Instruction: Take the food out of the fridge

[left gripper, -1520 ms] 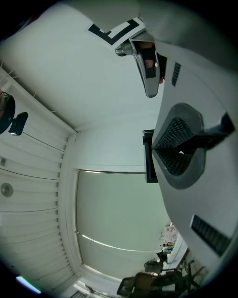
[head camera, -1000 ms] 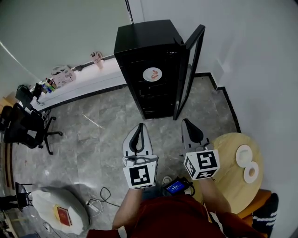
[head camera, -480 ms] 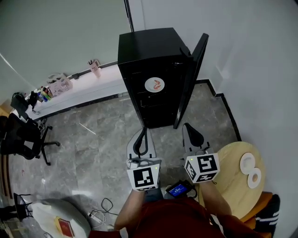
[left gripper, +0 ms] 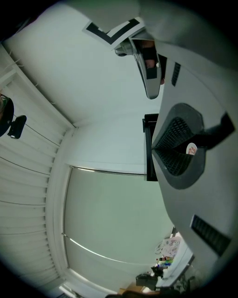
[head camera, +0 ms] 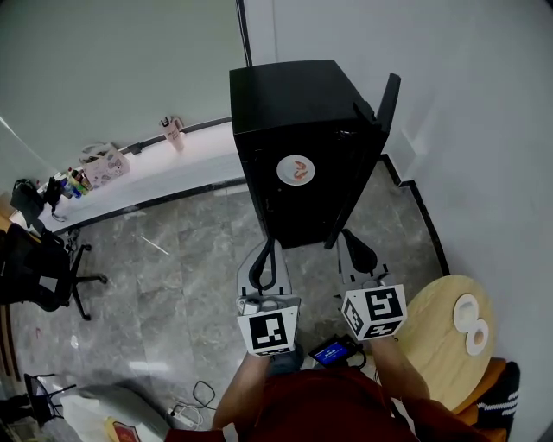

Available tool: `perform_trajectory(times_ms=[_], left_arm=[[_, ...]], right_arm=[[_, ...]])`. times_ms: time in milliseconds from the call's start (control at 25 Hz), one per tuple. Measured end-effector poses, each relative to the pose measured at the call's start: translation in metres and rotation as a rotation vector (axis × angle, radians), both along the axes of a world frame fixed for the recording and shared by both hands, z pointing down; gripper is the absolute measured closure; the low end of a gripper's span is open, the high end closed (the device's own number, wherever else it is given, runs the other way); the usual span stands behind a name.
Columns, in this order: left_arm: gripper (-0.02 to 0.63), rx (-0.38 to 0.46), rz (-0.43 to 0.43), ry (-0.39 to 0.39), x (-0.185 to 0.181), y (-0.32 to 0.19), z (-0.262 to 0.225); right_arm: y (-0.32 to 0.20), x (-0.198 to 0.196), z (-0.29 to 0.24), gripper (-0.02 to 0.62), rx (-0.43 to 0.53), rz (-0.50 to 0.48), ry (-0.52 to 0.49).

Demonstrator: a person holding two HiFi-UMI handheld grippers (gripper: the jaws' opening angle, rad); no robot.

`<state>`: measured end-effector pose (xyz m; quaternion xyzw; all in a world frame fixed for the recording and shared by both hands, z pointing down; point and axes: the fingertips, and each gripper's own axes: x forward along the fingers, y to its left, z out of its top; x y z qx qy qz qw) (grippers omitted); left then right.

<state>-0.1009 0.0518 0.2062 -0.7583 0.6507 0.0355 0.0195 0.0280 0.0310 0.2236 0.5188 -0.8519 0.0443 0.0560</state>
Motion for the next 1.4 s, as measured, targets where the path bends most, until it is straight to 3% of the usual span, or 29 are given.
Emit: perform_trajectory(times_ms=[320, 640, 920, 1040, 1280, 1400], left_arm=[[0.594, 0.011, 0.041, 0.026, -0.024, -0.035, -0.003], [0.594, 0.021, 0.071, 0.050, -0.020, -0.064, -0.006], [0.594, 0.011, 0.051, 0.023, -0.002, -0.097, 0.000], [0.594, -0.045, 0.033, -0.044, 0.003, -0.114, 0.013], [0.594, 0.006, 0.002, -0.040, 0.027, -0.150, 0.006], [0.594, -0.011, -0.014, -0.061, 0.032, -0.164, 0.009]], right_arm=[[-0.030, -0.025, -0.005, 0.572, 0.005, 0.041, 0.012], [-0.052, -0.018, -0.005, 0.572, 0.005, 0.079, 0.019], [-0.094, -0.002, 0.000, 0.572, 0.003, 0.060, -0.012], [-0.113, 0.007, 0.001, 0.572, -0.007, 0.034, -0.033], [-0.152, 0.034, 0.001, 0.572, -0.002, 0.012, -0.031], [-0.166, 0.039, 0.005, 0.572, -0.010, -0.005, -0.032]])
